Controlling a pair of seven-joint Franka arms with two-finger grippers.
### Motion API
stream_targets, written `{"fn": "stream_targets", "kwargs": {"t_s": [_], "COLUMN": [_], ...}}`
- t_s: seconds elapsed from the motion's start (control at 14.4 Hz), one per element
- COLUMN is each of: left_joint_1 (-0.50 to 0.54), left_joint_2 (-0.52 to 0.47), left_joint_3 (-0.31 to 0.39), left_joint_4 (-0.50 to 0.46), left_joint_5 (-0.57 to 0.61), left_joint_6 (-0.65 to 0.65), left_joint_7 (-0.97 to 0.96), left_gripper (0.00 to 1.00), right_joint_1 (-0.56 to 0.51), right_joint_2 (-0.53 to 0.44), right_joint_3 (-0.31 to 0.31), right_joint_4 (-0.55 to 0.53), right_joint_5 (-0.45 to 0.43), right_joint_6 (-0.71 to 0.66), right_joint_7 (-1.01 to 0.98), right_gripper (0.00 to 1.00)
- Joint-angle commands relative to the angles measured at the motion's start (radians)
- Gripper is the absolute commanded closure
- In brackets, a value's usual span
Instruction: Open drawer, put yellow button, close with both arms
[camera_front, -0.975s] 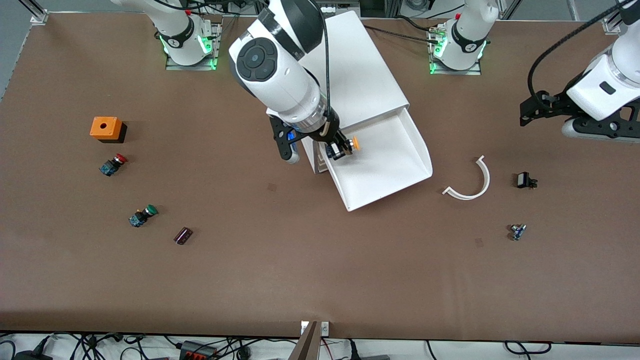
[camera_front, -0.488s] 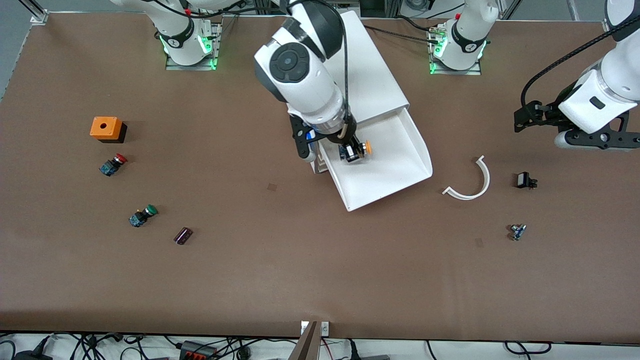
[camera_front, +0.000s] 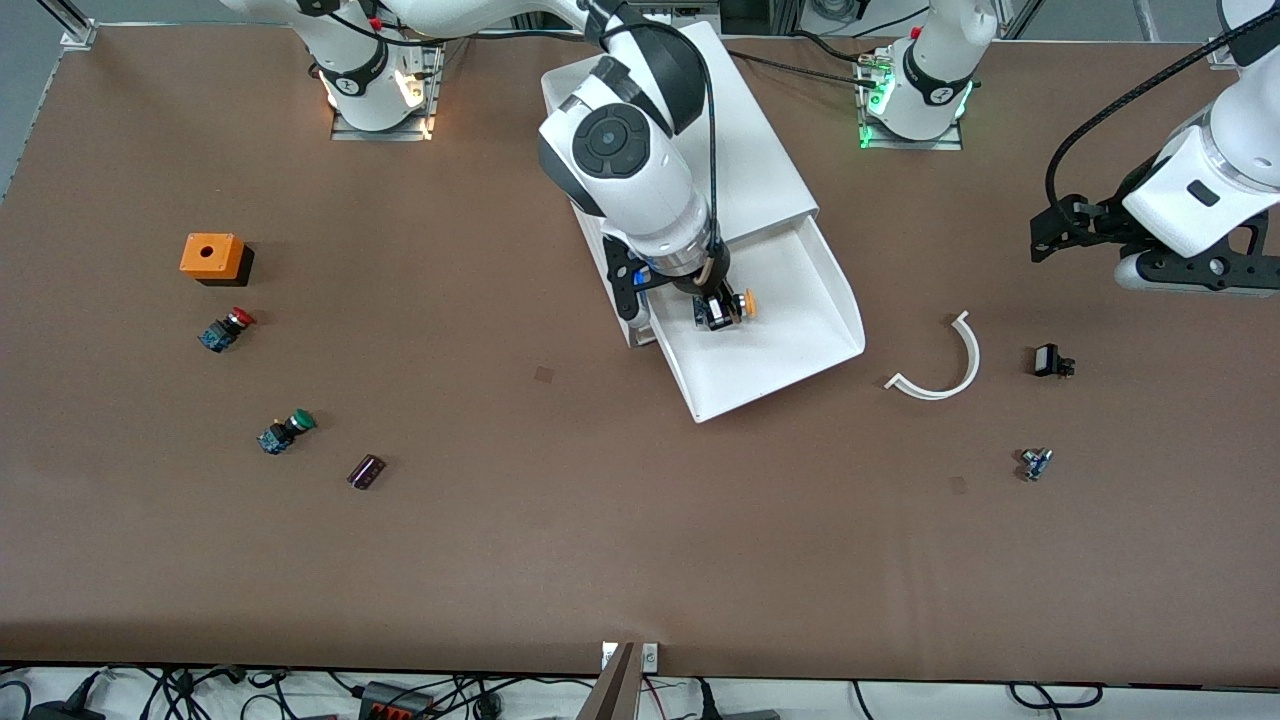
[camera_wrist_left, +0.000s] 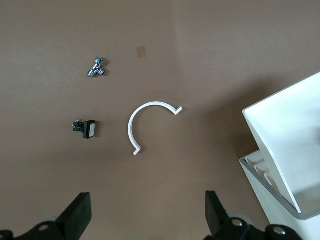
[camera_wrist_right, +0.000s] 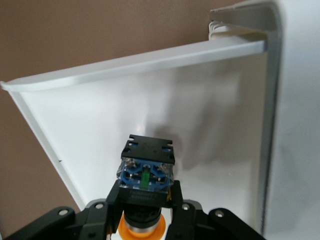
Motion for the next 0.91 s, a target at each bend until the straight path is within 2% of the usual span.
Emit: {"fn": "stream_targets", "kwargs": {"t_s": [0.0, 0.21, 0.28, 0.42, 0.84], "left_joint_1": [-0.005, -0.005, -0.005, -0.005, -0.009], "left_joint_2": [0.007, 0.007, 0.007, 0.007, 0.012], "left_joint_3": [-0.003, -0.003, -0.003, -0.003, -0.003], "left_joint_4": [0.026, 0.026, 0.026, 0.026, 0.027], "left_joint_5": [0.006, 0.006, 0.006, 0.006, -0.003], "left_joint_6": [-0.023, -0.023, -0.023, -0.023, -0.009], "left_joint_7": [-0.011, -0.012, -0.014, -0.015, -0.017], "left_gripper": [0.0, 0.0, 0.0, 0.0, 0.0], "right_joint_1": [0.027, 0.039, 0.037, 0.034, 0.028], "right_joint_2": [0.049, 0.06, 0.061, 0.058, 0.026], "right_joint_3": [-0.013, -0.015, -0.015, -0.021, -0.044], "right_joint_4": [0.045, 0.045, 0.045, 0.046, 0.075], "right_joint_5": [-0.016, -0.017, -0.017, -0.017, -0.017], "right_joint_6": [0.02, 0.044, 0.053, 0.053, -0.006], "right_joint_7": [0.043, 0.042, 0.042, 0.043, 0.043], "right_gripper": [0.97, 0.96, 0.86, 0.0, 0.0]}}
